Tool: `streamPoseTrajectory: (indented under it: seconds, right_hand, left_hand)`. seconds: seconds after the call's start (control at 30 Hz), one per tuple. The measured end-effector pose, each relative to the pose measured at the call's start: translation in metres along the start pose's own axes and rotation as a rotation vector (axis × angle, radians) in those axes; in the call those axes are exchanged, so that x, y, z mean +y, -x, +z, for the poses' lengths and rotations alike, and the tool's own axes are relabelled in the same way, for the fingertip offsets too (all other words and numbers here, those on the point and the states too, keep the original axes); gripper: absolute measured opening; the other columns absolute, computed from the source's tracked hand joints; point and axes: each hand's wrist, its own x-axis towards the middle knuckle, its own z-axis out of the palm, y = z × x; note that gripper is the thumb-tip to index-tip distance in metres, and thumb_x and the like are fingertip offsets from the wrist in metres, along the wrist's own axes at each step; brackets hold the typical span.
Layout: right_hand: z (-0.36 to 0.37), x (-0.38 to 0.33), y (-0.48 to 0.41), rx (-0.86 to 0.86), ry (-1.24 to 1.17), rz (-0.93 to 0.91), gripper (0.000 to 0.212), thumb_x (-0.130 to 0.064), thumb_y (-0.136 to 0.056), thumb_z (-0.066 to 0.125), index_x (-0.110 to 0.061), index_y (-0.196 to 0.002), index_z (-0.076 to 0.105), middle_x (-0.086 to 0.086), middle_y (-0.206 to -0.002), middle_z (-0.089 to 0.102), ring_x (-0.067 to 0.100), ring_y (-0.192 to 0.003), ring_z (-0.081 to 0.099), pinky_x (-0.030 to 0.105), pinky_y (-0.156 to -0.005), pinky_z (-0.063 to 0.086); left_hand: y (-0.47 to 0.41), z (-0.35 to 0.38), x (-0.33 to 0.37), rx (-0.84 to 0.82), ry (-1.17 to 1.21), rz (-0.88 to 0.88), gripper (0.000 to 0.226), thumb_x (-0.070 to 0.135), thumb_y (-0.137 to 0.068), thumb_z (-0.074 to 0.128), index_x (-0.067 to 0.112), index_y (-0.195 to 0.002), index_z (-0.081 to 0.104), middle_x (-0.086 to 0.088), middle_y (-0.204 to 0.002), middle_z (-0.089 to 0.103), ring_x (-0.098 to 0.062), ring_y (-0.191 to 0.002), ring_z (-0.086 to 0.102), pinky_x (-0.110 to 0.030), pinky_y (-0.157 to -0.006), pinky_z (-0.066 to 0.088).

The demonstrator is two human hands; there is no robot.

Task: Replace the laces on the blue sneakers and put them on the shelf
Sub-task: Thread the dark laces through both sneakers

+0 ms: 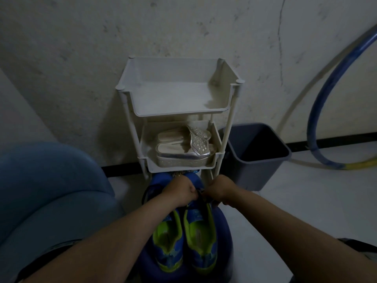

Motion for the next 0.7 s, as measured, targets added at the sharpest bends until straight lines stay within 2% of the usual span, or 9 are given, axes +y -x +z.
streamPoseTrajectory:
  seconds: [0.1,0.2,0.27,0.4,0.47,0.53,0.63,0.7]
  right_hand:
    - [0.0,-0.001,-0.001,0.003,0.001,-0.001,0.02,-0.015,-0.092,0.066,0.004,-0.098,0.066,0.006,-0.066,0.066,0.004,-0.035,0.056,0.014,-0.032,0.036]
    - [0.001,0.0,-0.003,-0.007,0.007,0.013,0.02,-0.015,-0.091,0.067,0.004,-0.098,0.067,0.006,-0.069,0.068,0.005,-0.038,0.058,0.014,-0.033,0.036]
    - [0.001,0.0,-0.003,-0.005,-0.009,0.009,0.019,-0.015,-0.091,0.068,0.004,-0.096,0.068,0.007,-0.072,0.069,0.006,-0.04,0.06,0.014,-0.033,0.036]
    - [0.001,0.004,-0.006,0.008,-0.022,0.01,0.02,-0.019,-0.089,0.069,0.0,-0.084,0.067,0.006,-0.067,0.068,0.009,-0.042,0.062,0.016,-0.032,0.036]
    - [0.001,0.007,-0.01,0.001,-0.019,0.021,0.024,-0.022,-0.091,0.067,0.002,-0.091,0.068,0.009,-0.074,0.071,0.014,-0.052,0.066,0.018,-0.034,0.037]
    - [0.001,0.01,-0.012,-0.029,0.034,0.014,0.026,-0.022,-0.091,0.067,0.002,-0.1,0.069,0.013,-0.089,0.075,0.017,-0.064,0.068,0.019,-0.039,0.039]
    - [0.002,0.012,-0.014,-0.045,0.053,0.002,0.019,-0.022,-0.091,0.067,-0.003,-0.094,0.068,0.012,-0.089,0.073,0.017,-0.065,0.065,0.019,-0.04,0.042]
    - [0.001,0.013,-0.014,-0.049,0.057,0.014,0.023,-0.021,-0.092,0.064,0.0,-0.1,0.069,0.014,-0.092,0.074,0.019,-0.067,0.066,0.022,-0.042,0.041]
  left_hand:
    - [0.002,0.001,0.004,0.017,-0.081,-0.003,0.035,0.022,-0.085,0.066,0.014,-0.053,0.056,-0.007,-0.062,0.058,-0.022,-0.067,0.06,-0.032,-0.062,0.047]
    - [0.003,0.006,0.006,0.064,-0.06,-0.015,0.043,0.022,-0.088,0.063,0.016,-0.047,0.05,-0.003,-0.057,0.052,-0.022,-0.064,0.055,-0.033,-0.063,0.048]
    - [0.002,0.008,0.005,0.071,-0.041,-0.027,0.042,0.023,-0.088,0.064,0.015,-0.049,0.052,-0.005,-0.059,0.054,-0.022,-0.065,0.056,-0.034,-0.065,0.05]
    - [-0.001,0.011,0.0,0.028,-0.015,-0.004,0.025,0.026,-0.084,0.069,0.008,-0.066,0.069,-0.012,-0.074,0.068,-0.024,-0.076,0.066,-0.037,-0.072,0.053]
    - [-0.001,0.011,-0.002,0.026,0.005,0.016,0.022,0.026,-0.083,0.072,0.011,-0.067,0.071,-0.008,-0.074,0.069,-0.021,-0.077,0.067,-0.035,-0.073,0.053]
    - [-0.002,0.011,-0.001,0.031,0.009,0.032,0.015,0.024,-0.084,0.072,0.015,-0.072,0.075,-0.003,-0.078,0.073,-0.017,-0.08,0.067,-0.033,-0.078,0.054]
    - [-0.002,0.008,0.001,0.029,-0.031,0.048,0.008,0.022,-0.083,0.073,0.016,-0.085,0.078,-0.001,-0.09,0.075,-0.015,-0.088,0.067,-0.032,-0.084,0.055]
    - [-0.003,0.003,0.005,-0.004,-0.121,0.062,0.014,0.023,-0.081,0.075,0.016,-0.093,0.075,-0.002,-0.097,0.073,-0.017,-0.093,0.065,-0.031,-0.083,0.054]
